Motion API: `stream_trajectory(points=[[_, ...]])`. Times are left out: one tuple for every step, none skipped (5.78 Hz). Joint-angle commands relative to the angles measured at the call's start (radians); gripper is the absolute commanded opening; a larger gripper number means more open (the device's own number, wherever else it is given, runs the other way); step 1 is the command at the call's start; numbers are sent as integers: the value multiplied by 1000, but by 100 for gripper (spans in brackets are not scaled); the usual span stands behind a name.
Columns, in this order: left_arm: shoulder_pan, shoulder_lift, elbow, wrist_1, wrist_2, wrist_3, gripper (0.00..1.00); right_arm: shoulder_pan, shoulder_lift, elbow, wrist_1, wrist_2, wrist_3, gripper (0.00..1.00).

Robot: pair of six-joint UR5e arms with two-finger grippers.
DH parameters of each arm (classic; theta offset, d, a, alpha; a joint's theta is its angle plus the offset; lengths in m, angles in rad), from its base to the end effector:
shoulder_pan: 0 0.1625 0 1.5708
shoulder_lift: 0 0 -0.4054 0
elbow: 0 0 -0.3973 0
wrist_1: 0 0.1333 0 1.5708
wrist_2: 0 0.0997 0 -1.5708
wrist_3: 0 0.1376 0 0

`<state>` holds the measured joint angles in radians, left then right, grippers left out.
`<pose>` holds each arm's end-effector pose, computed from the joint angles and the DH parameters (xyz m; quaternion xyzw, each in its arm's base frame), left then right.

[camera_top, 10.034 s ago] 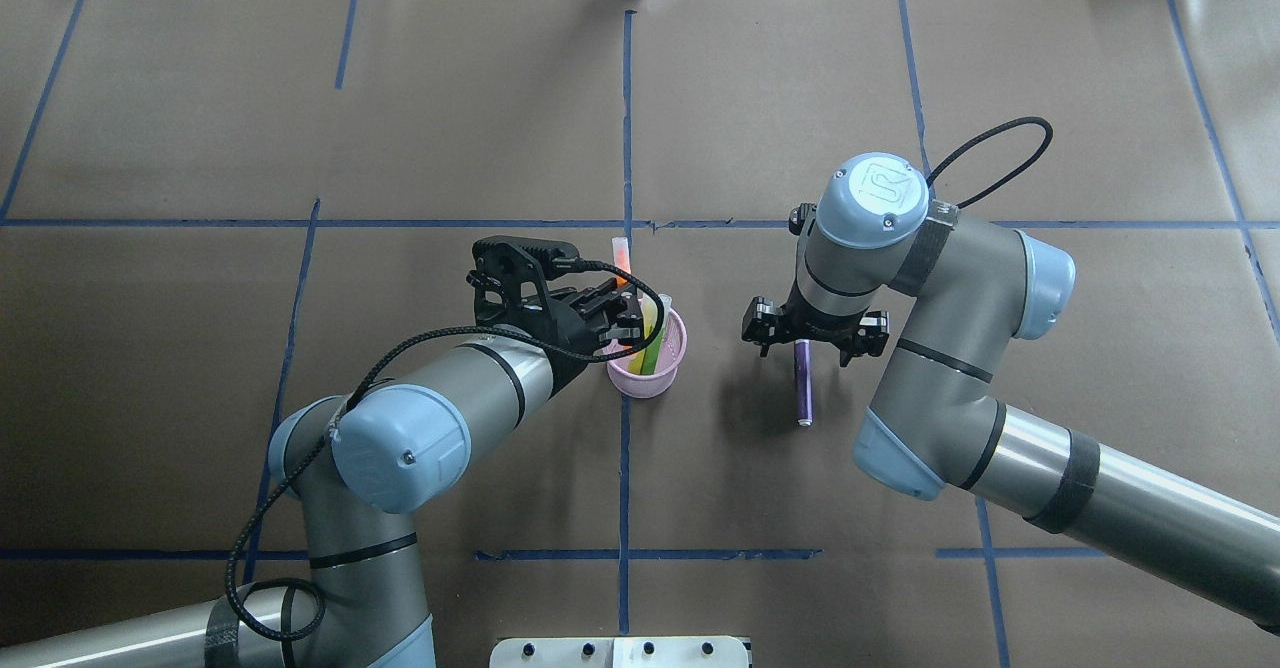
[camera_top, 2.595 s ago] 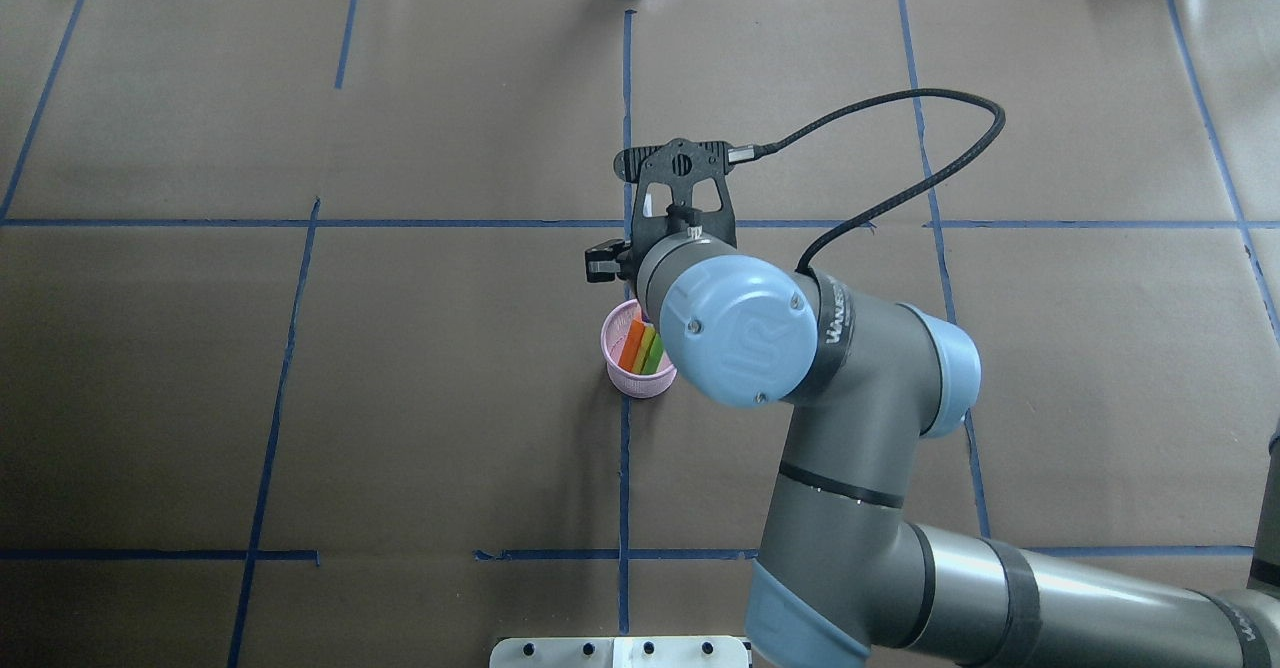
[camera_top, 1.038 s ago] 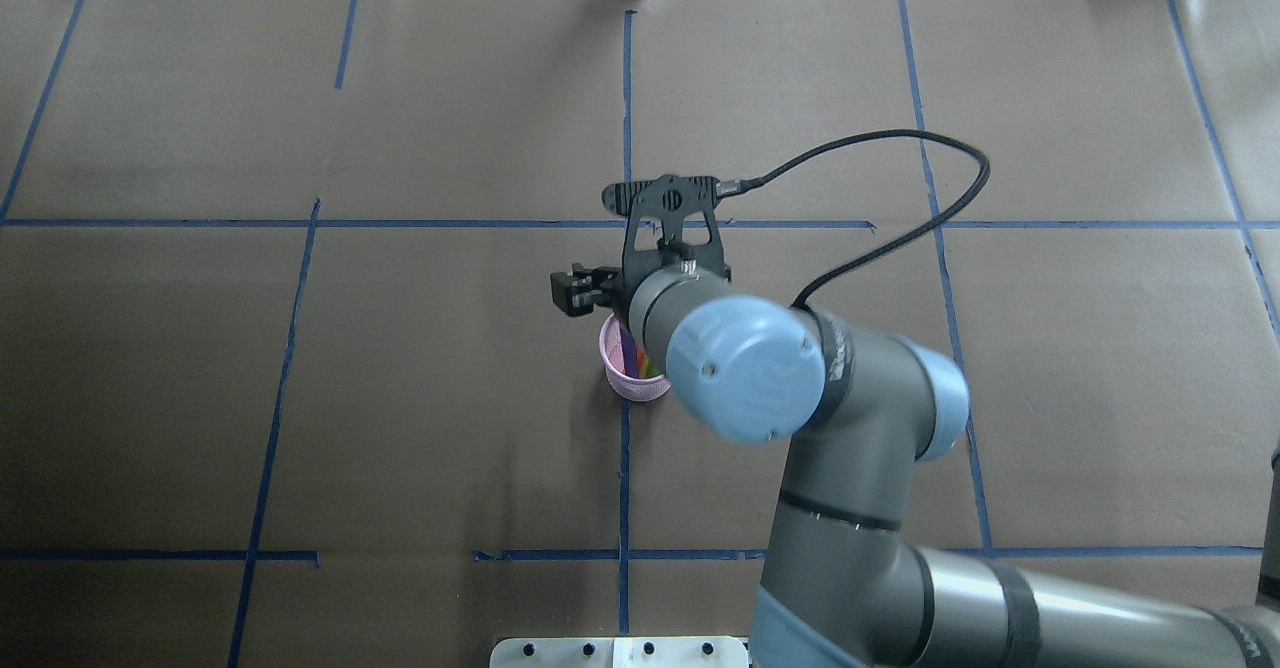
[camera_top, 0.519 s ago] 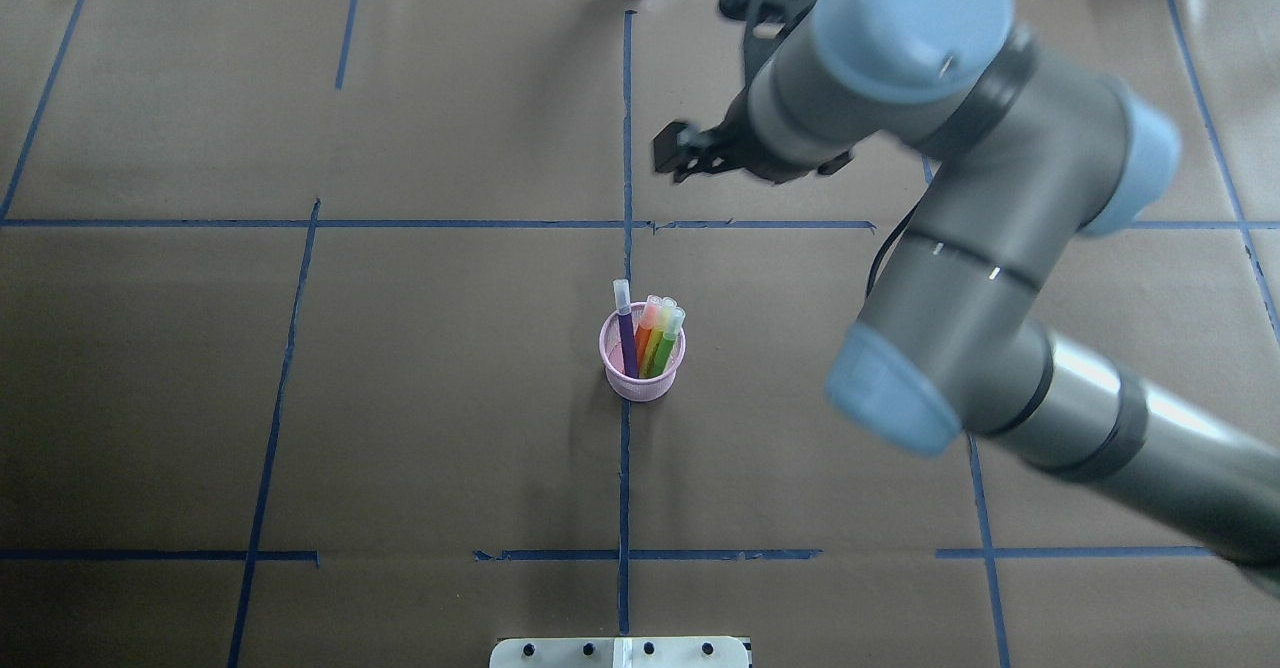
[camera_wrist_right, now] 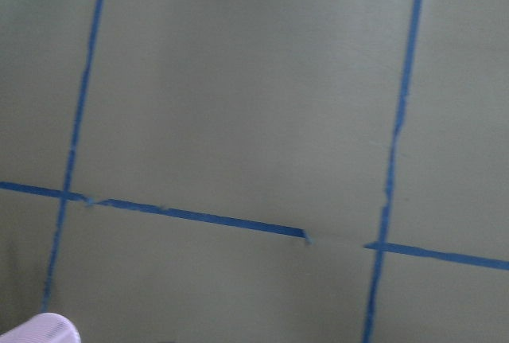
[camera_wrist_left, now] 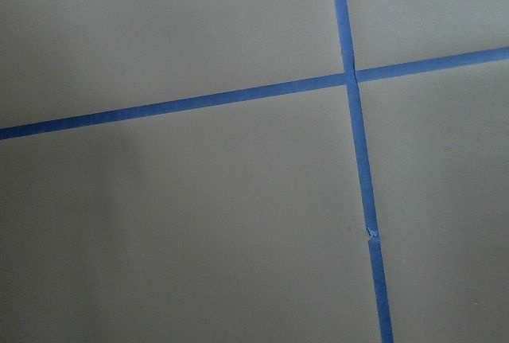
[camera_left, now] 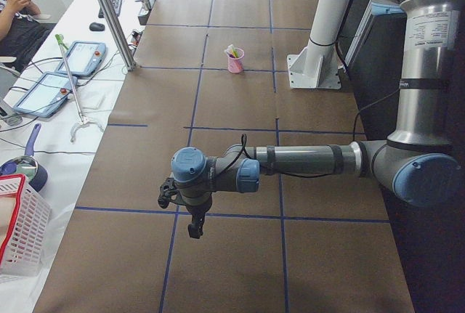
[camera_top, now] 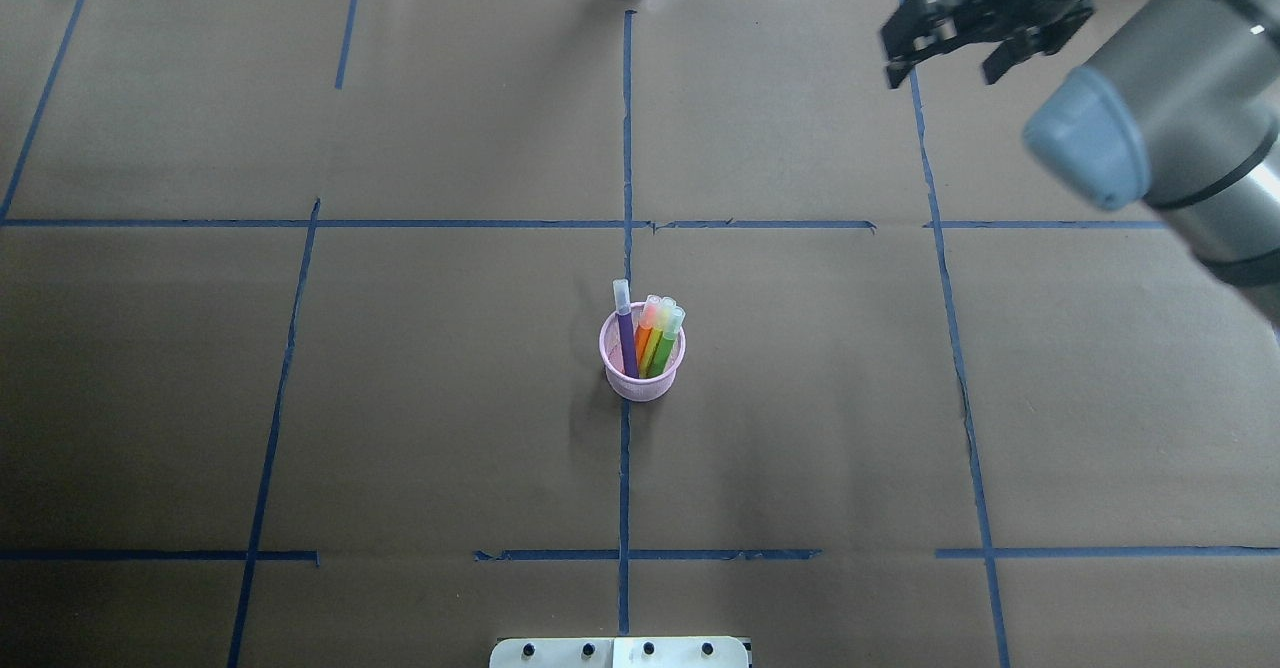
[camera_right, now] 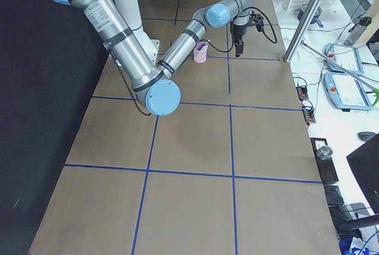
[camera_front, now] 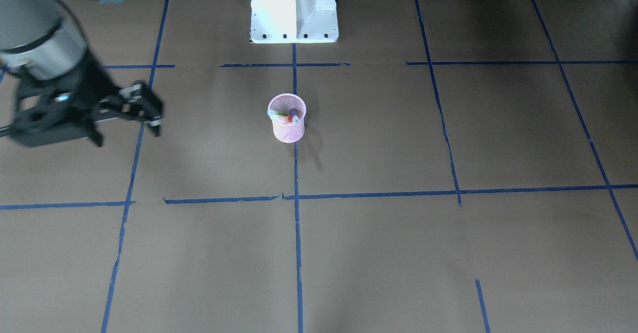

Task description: Collect pens into pen holder

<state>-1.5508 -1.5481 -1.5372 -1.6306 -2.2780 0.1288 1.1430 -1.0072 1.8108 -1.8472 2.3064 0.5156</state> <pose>-0.0341 -0.4883 0.6944 0.0205 0.3457 0.0703 0.9355 -0.2240 -0.5901 0.2572 0.0588 -0.4197 -0.0541 0.9041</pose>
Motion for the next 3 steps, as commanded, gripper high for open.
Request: stream_trajectory(points=[[0, 0, 3, 0, 0, 0, 100, 208, -137, -120, -7, 73, -415, 100], [0, 2, 2, 1, -2, 2, 100, 274, -183, -207, -6, 71, -607, 100], [0, 2, 3, 2, -2, 2, 100, 350, -239, -264, -1, 61, -770, 100]])
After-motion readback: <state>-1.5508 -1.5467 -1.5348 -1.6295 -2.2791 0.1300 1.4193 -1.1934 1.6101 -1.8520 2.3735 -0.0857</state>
